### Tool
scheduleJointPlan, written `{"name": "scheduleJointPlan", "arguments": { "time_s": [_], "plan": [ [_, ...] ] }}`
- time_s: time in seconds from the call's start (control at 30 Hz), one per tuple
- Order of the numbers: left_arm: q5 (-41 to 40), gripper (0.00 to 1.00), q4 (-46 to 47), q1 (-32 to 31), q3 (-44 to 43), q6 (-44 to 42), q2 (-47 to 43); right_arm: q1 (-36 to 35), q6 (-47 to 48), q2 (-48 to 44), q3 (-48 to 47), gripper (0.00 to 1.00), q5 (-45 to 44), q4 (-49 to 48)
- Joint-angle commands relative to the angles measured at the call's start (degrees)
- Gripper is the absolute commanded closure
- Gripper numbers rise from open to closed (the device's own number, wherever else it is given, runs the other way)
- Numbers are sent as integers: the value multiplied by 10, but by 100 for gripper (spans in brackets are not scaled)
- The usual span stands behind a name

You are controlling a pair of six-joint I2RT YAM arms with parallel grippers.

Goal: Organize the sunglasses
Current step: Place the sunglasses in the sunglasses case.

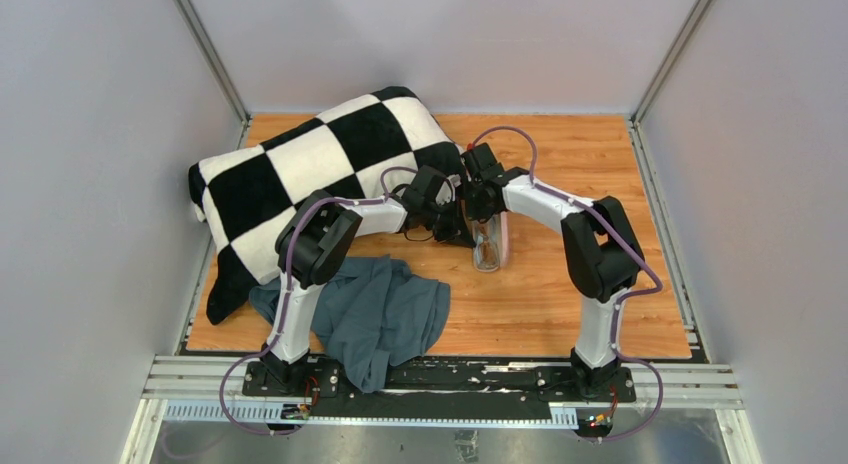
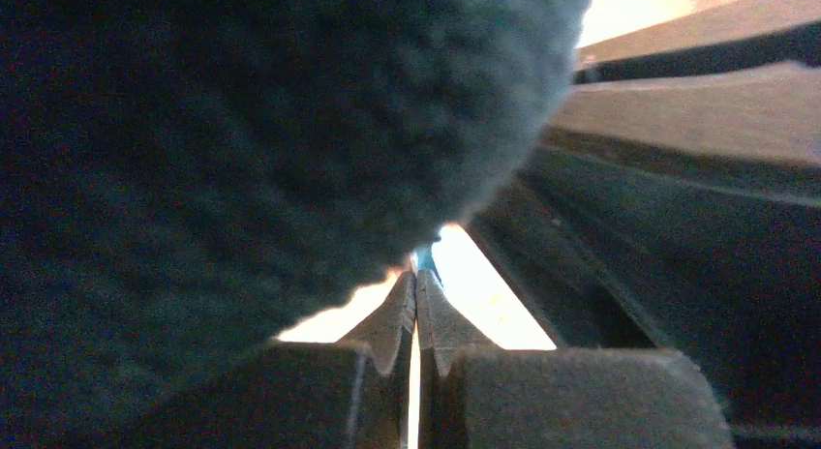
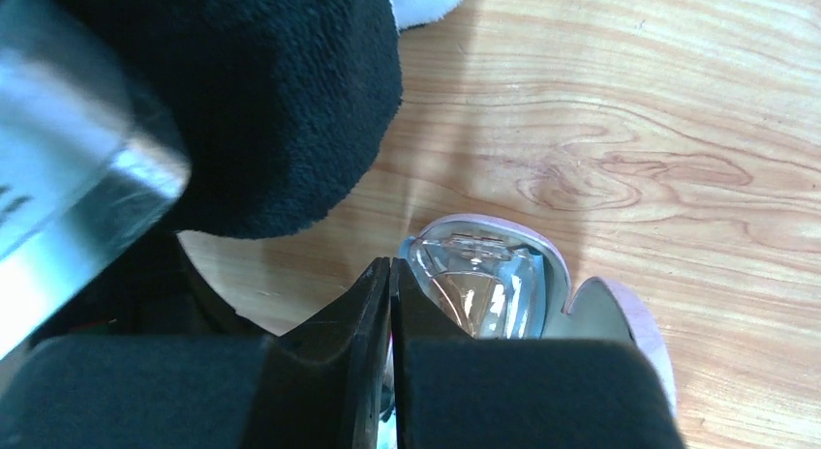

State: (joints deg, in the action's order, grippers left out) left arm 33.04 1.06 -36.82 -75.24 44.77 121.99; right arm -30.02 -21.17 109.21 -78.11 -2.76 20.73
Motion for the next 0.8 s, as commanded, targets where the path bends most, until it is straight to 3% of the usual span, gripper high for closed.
{"name": "scheduleJointPlan", "arguments": {
  "time_s": [0.0, 0.23, 0.5, 0.77],
  "plan": [
    [-2, 100, -19, 5, 13, 1, 7, -7, 2, 22, -3, 91, -21, 32],
    [-4, 100, -20, 5, 14, 1, 4, -7, -3, 14, 2, 92, -53, 43],
    [-3, 100, -20, 5, 12, 2, 3, -8, 3, 6, 0, 91, -14, 35],
    [-3, 100, -19, 5, 12, 3, 3, -8, 3, -86, 8, 76, -6, 25]
  ]
}}
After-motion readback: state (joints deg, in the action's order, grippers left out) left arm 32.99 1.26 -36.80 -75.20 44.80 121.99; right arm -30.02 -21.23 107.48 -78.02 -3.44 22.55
